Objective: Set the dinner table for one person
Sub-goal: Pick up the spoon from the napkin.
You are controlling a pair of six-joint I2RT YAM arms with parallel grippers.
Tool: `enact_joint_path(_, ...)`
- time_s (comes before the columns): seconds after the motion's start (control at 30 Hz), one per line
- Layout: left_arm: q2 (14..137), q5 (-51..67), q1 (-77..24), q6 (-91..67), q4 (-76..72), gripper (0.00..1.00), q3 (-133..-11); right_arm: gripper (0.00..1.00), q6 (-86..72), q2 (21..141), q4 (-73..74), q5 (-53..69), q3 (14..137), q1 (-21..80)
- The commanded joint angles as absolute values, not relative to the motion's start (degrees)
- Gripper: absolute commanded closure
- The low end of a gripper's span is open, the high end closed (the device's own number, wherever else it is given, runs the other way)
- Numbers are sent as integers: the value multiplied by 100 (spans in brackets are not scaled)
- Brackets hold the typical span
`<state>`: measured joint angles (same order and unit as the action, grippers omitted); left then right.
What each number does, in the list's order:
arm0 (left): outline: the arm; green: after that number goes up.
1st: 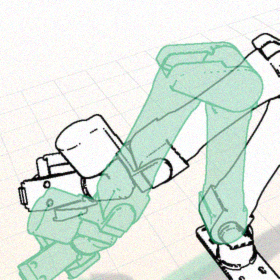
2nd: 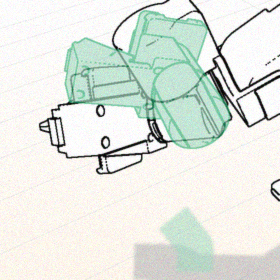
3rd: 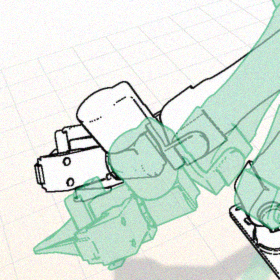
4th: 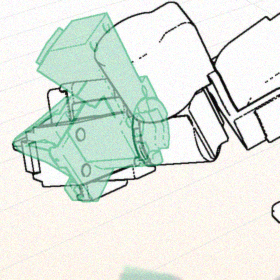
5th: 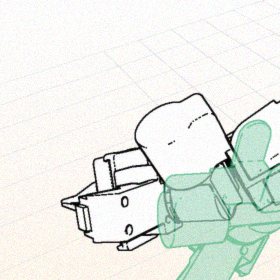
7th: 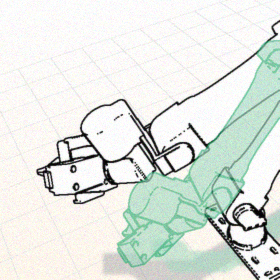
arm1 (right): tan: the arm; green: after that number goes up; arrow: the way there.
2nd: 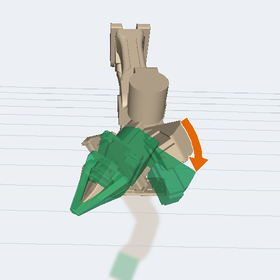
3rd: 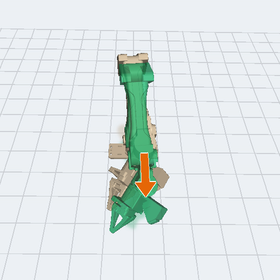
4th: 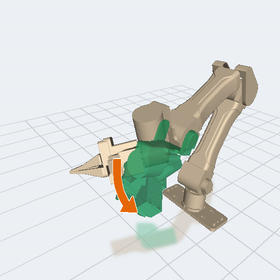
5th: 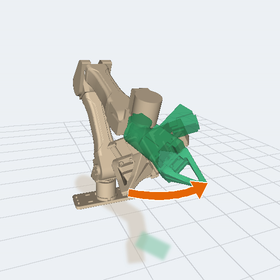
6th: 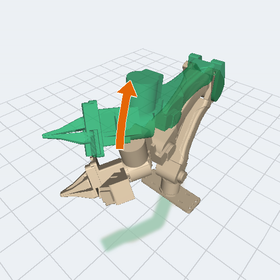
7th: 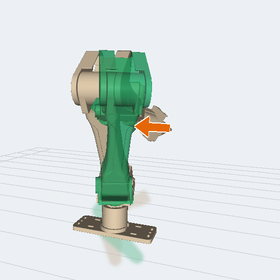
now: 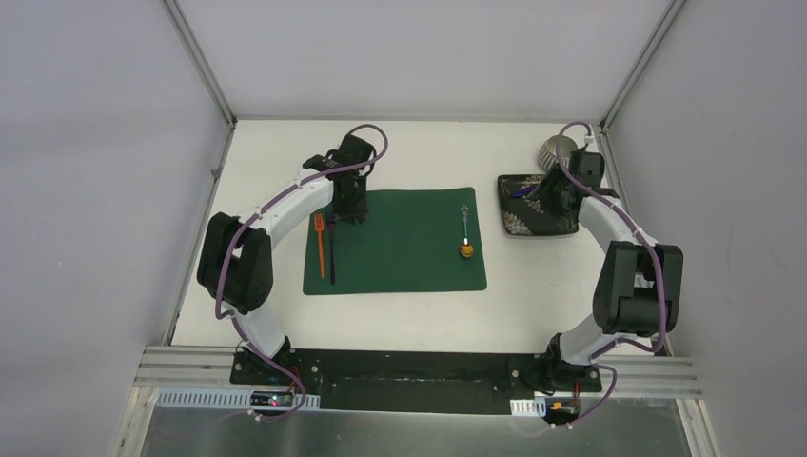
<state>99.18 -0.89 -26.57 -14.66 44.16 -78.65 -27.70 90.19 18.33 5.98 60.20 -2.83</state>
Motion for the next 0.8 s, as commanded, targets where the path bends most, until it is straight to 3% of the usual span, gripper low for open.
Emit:
enact_joint_path(0.0,9659,-9,-2725,-1522,4230,78,-7822,51,-3231,9051,663,711,5866,-456)
enact_joint_path(0.5,9645,153,-2725,-1521,4219,79,-7814,51,-3971,8705,-1162,-223,4731,-532)
enact_joint_path(0.77,9602,200,-2725,-1538,4219,79,-7815,51,-4587,9096,-1962,364,4379,-818)
